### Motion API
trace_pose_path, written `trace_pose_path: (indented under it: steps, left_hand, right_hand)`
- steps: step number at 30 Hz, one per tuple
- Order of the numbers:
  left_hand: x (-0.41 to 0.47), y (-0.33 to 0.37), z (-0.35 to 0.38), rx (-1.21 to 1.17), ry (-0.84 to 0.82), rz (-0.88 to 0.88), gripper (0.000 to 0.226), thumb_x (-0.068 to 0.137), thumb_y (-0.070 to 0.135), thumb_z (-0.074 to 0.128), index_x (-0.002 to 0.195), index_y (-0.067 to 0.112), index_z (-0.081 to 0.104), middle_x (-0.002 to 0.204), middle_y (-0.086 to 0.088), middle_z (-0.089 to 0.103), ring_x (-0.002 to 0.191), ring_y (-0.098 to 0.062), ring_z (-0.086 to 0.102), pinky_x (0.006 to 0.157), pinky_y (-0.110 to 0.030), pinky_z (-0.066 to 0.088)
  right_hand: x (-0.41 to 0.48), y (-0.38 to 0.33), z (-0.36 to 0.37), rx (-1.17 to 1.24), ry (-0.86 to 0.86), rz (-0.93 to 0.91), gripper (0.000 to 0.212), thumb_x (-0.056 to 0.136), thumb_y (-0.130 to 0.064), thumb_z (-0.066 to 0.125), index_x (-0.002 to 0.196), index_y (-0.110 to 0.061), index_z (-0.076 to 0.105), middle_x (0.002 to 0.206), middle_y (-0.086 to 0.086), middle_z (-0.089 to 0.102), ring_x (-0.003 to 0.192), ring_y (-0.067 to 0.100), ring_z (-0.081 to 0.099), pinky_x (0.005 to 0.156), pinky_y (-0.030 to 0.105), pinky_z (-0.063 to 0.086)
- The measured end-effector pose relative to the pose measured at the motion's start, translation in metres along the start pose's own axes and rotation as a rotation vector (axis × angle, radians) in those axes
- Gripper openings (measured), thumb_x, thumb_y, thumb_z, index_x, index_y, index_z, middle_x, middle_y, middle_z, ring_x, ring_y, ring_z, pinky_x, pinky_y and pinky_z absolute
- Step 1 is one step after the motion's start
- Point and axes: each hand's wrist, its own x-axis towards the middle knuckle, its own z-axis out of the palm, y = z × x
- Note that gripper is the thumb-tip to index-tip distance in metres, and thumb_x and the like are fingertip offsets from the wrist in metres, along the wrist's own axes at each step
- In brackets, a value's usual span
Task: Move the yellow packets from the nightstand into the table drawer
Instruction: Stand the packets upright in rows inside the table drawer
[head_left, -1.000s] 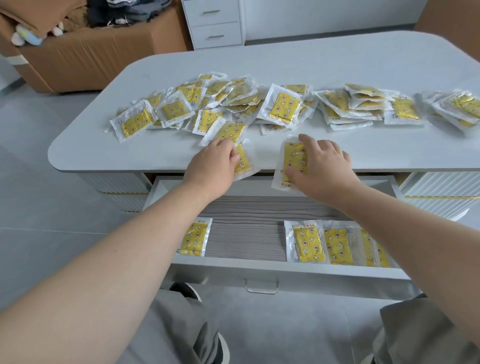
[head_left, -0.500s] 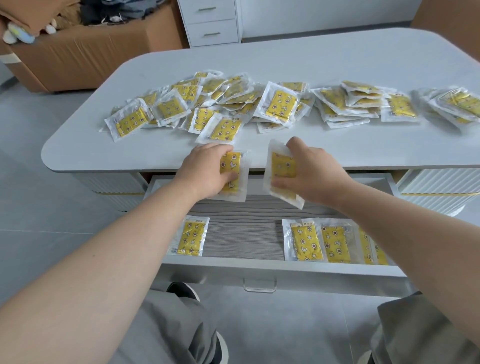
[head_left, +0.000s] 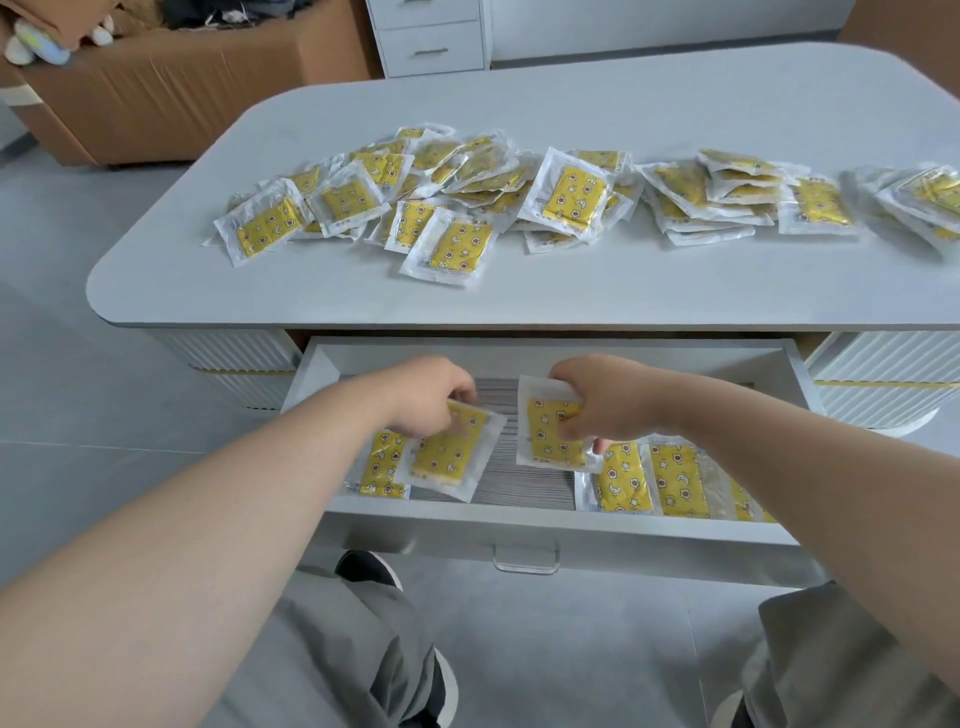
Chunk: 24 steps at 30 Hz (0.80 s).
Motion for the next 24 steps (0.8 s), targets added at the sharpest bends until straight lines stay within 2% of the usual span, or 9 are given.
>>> trace_pose_path:
  steps: [2,4,9,11,13,16,19,21,24]
  left_hand:
    - [0.007,-0.018,0.011,-0.023,-0.062,-0.099,0.03,0.093,0.018,0.07,0.122,0.026,0.064,0.118,0.005,0.062,0.093,-0.019,0.063,0.07,-0.028,0.052]
    - [0.012,-0.034,0.02,-0.087,-0.088,-0.177,0.03,0.093,0.017,0.07,0.12,0.025,0.063,0.122,0.002,0.061,0.089,-0.02,0.066,0.066,-0.029,0.055]
    - [0.023,-0.055,0.042,-0.145,-0.065,-0.229,0.03,0.091,0.018,0.073,0.118,0.022,0.061,0.116,0.002,0.059,0.081,-0.016,0.064,0.065,-0.028,0.056]
    - [0.029,-0.059,0.049,-0.045,-0.006,-0.214,0.032,0.089,0.024,0.075,0.117,0.023,0.061,0.119,0.003,0.06,0.09,-0.016,0.059,0.073,-0.028,0.05]
    - [0.033,-0.061,0.055,0.017,0.042,-0.198,0.031,0.086,0.029,0.077,0.111,0.025,0.06,0.12,0.003,0.061,0.101,-0.017,0.054,0.082,-0.029,0.047]
    - [0.035,-0.061,0.055,0.132,0.065,-0.159,0.031,0.082,0.034,0.08,0.102,0.029,0.056,0.115,0.005,0.055,0.114,-0.018,0.047,0.091,-0.033,0.044]
    - [0.035,-0.054,0.051,0.247,0.075,-0.13,0.047,0.079,0.034,0.082,0.117,0.026,0.055,0.125,0.001,0.052,0.125,-0.022,0.044,0.103,-0.038,0.041]
    - [0.035,-0.043,0.041,0.144,0.063,-0.114,0.064,0.077,0.03,0.085,0.132,0.025,0.052,0.133,-0.001,0.052,0.126,-0.023,0.047,0.103,-0.037,0.044]
    - [0.028,-0.019,0.017,-0.441,-0.061,-0.026,0.071,0.071,0.023,0.091,0.133,0.022,0.056,0.126,0.004,0.064,0.113,-0.017,0.061,0.098,-0.036,0.051]
  right_hand:
    - [0.001,-0.001,0.002,-0.026,-0.011,-0.002,0.027,0.09,-0.012,0.07,0.115,-0.017,0.06,0.102,0.001,0.07,0.073,0.017,0.074,0.061,0.027,0.06]
    - [0.001,-0.002,0.004,-0.034,-0.012,-0.002,0.03,0.09,-0.012,0.07,0.118,-0.017,0.06,0.102,0.0,0.07,0.073,0.017,0.074,0.062,0.028,0.061]
    - [0.003,0.0,0.007,0.003,0.009,0.014,0.026,0.091,-0.016,0.071,0.115,-0.016,0.063,0.101,0.0,0.07,0.072,0.022,0.074,0.062,0.035,0.063]
    - [0.004,0.0,0.007,-0.021,0.035,0.005,0.025,0.09,-0.018,0.072,0.112,-0.018,0.063,0.097,-0.004,0.068,0.072,0.016,0.069,0.055,0.029,0.056]
    - [0.004,-0.001,0.007,-0.052,0.061,-0.001,0.023,0.088,-0.019,0.073,0.109,-0.017,0.064,0.094,-0.006,0.065,0.072,0.009,0.061,0.055,0.024,0.047]
    - [0.007,-0.004,0.007,-0.074,0.086,0.006,0.023,0.084,-0.021,0.077,0.102,-0.014,0.066,0.093,-0.004,0.065,0.078,0.014,0.062,0.062,0.029,0.05]
    - [0.011,-0.008,0.008,-0.092,0.12,0.01,0.024,0.08,-0.024,0.08,0.097,-0.013,0.068,0.092,-0.001,0.067,0.081,0.018,0.064,0.067,0.032,0.053]
    - [0.013,-0.01,0.008,-0.079,0.126,0.002,0.023,0.08,-0.025,0.08,0.096,-0.013,0.068,0.09,-0.001,0.067,0.08,0.018,0.064,0.067,0.032,0.052]
    - [0.016,-0.012,0.009,-0.035,0.09,-0.018,0.015,0.085,-0.024,0.076,0.096,-0.015,0.071,0.088,0.001,0.071,0.072,0.017,0.062,0.061,0.03,0.048]
